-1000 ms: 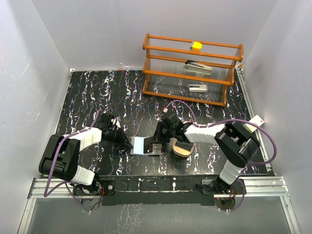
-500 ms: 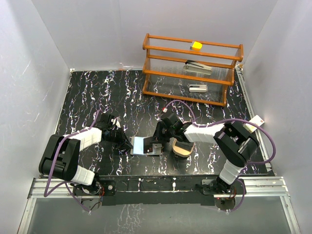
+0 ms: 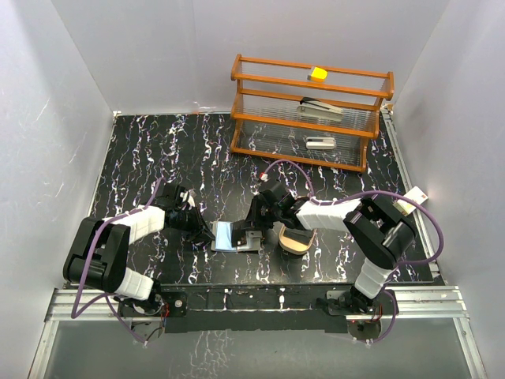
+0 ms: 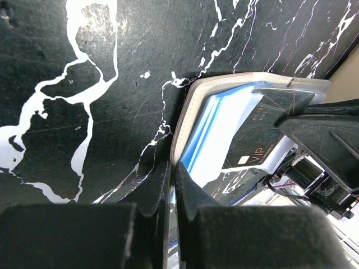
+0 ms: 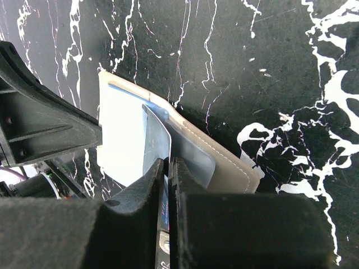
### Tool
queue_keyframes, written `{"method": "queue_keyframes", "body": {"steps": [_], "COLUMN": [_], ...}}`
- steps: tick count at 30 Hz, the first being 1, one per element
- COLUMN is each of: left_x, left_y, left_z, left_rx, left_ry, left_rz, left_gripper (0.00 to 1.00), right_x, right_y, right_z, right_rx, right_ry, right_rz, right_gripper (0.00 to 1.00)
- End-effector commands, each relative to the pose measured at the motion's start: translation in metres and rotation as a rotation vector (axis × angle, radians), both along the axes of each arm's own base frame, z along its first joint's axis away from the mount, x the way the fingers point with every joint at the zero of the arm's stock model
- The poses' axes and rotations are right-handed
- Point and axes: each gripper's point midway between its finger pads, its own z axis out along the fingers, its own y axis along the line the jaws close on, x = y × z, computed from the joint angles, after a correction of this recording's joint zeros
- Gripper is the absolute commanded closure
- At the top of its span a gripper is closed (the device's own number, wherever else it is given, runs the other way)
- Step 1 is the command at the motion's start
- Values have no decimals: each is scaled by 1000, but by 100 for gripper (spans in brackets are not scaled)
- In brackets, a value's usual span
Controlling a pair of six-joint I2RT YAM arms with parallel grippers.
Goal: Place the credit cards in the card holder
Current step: Insert the credit card into the card holder.
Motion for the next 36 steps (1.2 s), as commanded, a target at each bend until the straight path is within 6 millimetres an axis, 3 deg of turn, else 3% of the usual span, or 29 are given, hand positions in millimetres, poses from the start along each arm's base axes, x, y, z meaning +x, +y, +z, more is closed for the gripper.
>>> {"method": "queue_keyframes", "body": {"steps": [1,19,36], "left_x": [-7,-7,-7], "left_y": [4,4,3], "left_z": [-7,-7,-7], "left_rx": [44,49,41], "left_ry": [37,40,43], "left_rz": [-12,-7,-3], "left_gripper": [100,100,100], "right_x": [11,6,-2], "right_y": [-1,-19,-4], "right_z": [-3,4,-4], "right_rx": [-36,15,43], "right_ry": [-49,-45,-3], "right_rz": [4,-133,-86], "right_gripper": [96,97,96]}}
